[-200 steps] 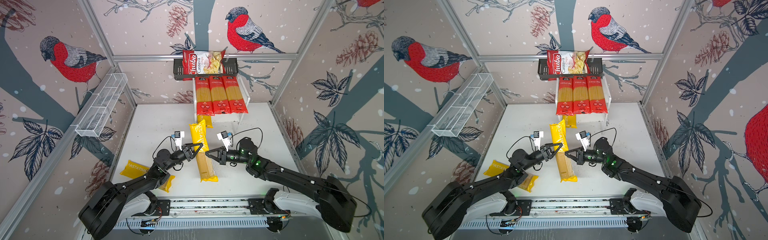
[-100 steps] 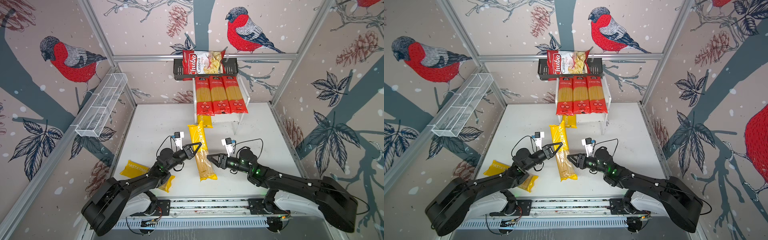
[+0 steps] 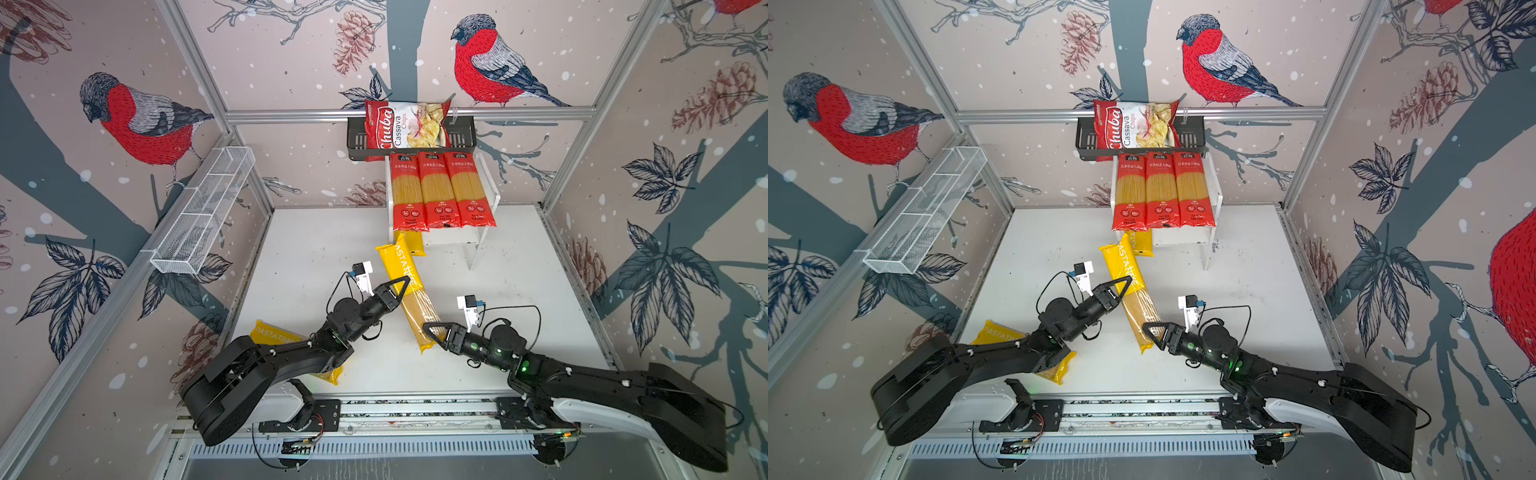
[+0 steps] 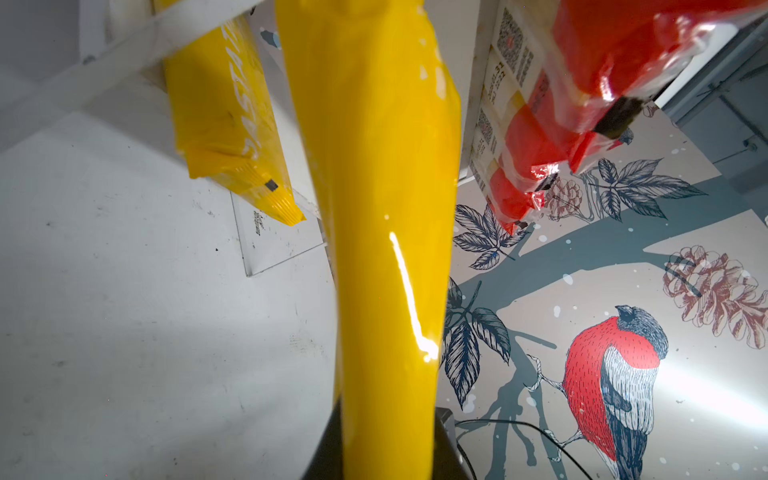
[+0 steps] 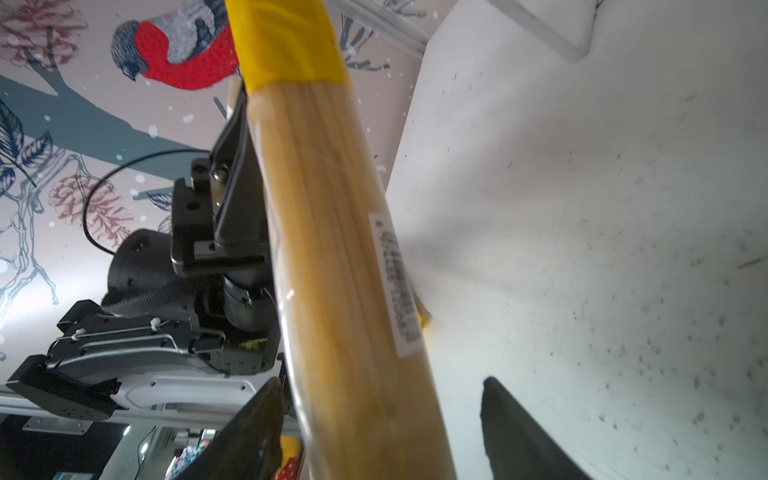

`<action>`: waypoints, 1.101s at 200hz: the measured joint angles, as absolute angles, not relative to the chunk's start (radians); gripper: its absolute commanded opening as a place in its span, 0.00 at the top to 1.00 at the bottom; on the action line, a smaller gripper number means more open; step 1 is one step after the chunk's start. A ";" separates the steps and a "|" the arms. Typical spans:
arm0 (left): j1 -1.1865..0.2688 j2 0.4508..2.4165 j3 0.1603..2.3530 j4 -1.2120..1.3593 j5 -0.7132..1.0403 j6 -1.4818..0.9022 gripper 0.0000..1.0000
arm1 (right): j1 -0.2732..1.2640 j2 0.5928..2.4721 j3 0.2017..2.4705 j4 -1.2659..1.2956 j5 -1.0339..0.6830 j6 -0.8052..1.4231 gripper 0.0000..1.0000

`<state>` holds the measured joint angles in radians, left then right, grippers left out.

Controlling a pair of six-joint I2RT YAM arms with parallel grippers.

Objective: Place and organize the pasta boxes and bags onto the shelf
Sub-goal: 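Lower the bag into the shelf front beside the other yellow bag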

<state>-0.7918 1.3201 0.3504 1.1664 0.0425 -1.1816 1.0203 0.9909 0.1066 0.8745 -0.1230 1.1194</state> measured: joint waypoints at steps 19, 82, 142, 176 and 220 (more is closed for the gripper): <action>-0.818 1.356 0.362 1.190 -0.009 -1.205 0.89 | 1.025 0.994 0.071 0.961 -0.068 1.157 0.38; -0.848 1.429 0.408 1.262 -0.091 -1.256 0.86 | 1.031 0.981 0.061 1.052 0.050 1.181 0.43; -0.856 1.452 0.427 1.272 -0.105 -1.275 0.59 | 1.027 0.947 0.044 1.058 0.110 1.206 0.75; -0.857 1.430 0.428 1.263 -0.101 -1.274 0.50 | 0.992 0.878 0.044 1.014 0.107 1.211 0.83; -0.859 1.375 0.411 1.252 -0.098 -1.259 0.48 | 0.923 0.759 0.045 0.888 0.130 1.230 0.88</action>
